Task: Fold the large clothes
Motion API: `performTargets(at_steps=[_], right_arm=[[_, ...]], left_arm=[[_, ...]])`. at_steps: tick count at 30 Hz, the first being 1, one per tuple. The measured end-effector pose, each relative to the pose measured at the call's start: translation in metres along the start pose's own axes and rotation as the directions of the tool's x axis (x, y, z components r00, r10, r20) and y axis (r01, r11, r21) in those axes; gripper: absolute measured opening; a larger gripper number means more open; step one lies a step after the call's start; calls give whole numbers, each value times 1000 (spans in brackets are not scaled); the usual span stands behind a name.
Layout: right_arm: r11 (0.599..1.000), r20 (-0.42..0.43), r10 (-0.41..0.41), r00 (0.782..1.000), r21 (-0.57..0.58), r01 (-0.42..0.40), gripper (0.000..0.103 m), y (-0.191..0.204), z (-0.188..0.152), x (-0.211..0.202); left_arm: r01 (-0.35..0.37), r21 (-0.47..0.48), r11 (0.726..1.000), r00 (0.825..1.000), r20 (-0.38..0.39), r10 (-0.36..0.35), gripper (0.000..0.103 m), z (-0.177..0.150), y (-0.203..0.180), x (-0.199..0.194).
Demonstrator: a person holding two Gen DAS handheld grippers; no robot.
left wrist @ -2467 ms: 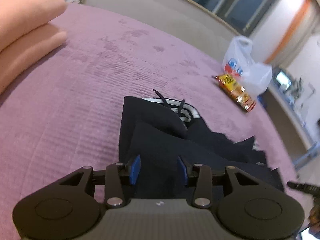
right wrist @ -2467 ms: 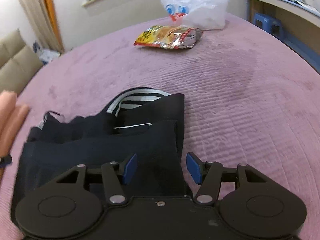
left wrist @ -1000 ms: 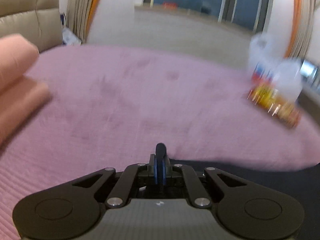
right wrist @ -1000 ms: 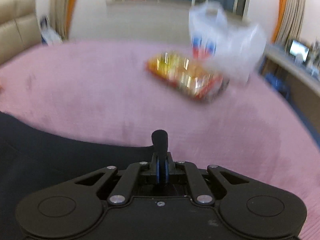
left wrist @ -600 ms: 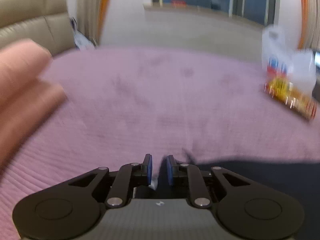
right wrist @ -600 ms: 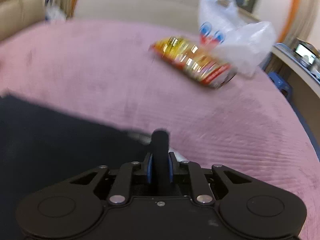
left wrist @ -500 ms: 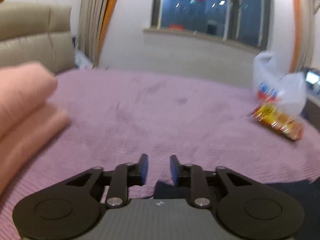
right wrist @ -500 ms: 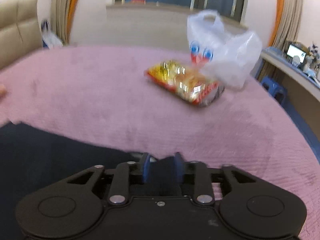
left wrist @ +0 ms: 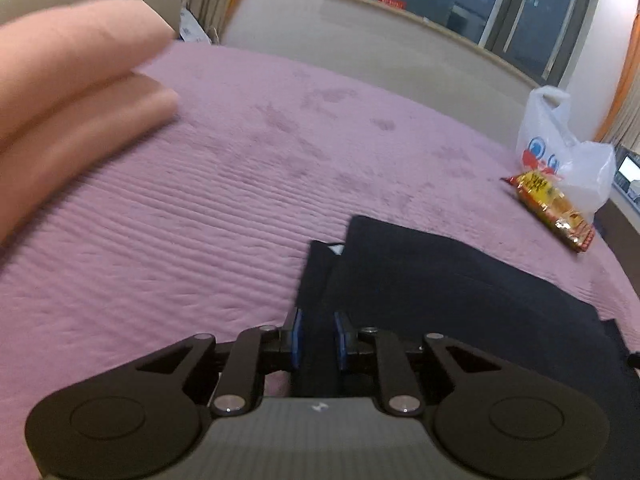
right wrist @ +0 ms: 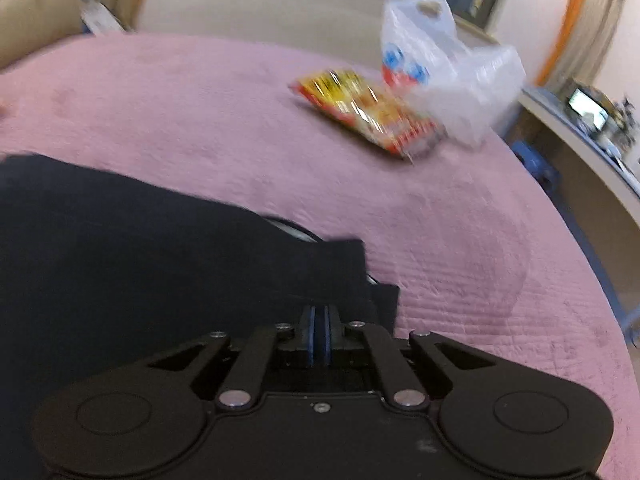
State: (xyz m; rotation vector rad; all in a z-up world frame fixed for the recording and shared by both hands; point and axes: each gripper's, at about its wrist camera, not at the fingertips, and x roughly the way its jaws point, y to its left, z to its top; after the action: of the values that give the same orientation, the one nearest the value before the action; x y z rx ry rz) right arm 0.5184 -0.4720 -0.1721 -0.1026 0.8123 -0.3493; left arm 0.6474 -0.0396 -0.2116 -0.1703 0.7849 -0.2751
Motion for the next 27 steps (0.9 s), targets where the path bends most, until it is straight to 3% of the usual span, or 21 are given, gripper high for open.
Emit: performTargets(at_steps=[3, 6, 9, 11, 14, 18, 19, 20, 22, 25, 27], right_arm=[[994, 48, 104, 993, 22, -105, 1, 16, -5, -56], [967, 42, 250, 967, 48, -252, 1, 44, -15, -100], [944, 27, 329, 944, 29, -330, 1, 79, -27, -117], [946, -3, 325, 946, 6, -325, 1, 105, -39, -111], [949, -129, 316, 940, 63, -310, 0, 123, -60, -73], [935, -150, 340, 928, 162, -316, 0, 113, -54, -69], [928, -150, 350, 925, 186, -322, 0, 110, -51, -75], [922, -139, 361, 922, 199, -332, 8, 107, -48, -81], [910, -93, 388, 917, 200, -364, 10, 103, -45, -101], [912, -22, 390, 920, 143, -384, 10, 112, -42, -123], [924, -16, 369, 929, 115, -365, 10, 122, -43, -125]], left_arm=[[-8, -44, 999, 1000, 9, 9, 25, -9, 17, -47], [-38, -91, 995, 999, -18, 36, 27, -31, 32, -88], [-26, -149, 989, 998, -58, 18, 27, -57, 42, -112], [-15, -186, 982, 996, -85, -1, 27, -76, 44, -119], [-7, -243, 970, 992, -125, -24, 27, -98, 48, -117], [32, -293, 956, 987, -139, -75, 28, -113, 47, -114], [32, -272, 962, 988, -137, -71, 31, -115, 43, -113], [35, -253, 967, 989, -131, -70, 34, -116, 39, -112], [60, -296, 953, 988, -120, -99, 53, -120, 38, -109], [88, -380, 921, 988, -84, -129, 60, -125, 41, -100], [75, -389, 918, 990, -79, -114, 61, -127, 40, -95]])
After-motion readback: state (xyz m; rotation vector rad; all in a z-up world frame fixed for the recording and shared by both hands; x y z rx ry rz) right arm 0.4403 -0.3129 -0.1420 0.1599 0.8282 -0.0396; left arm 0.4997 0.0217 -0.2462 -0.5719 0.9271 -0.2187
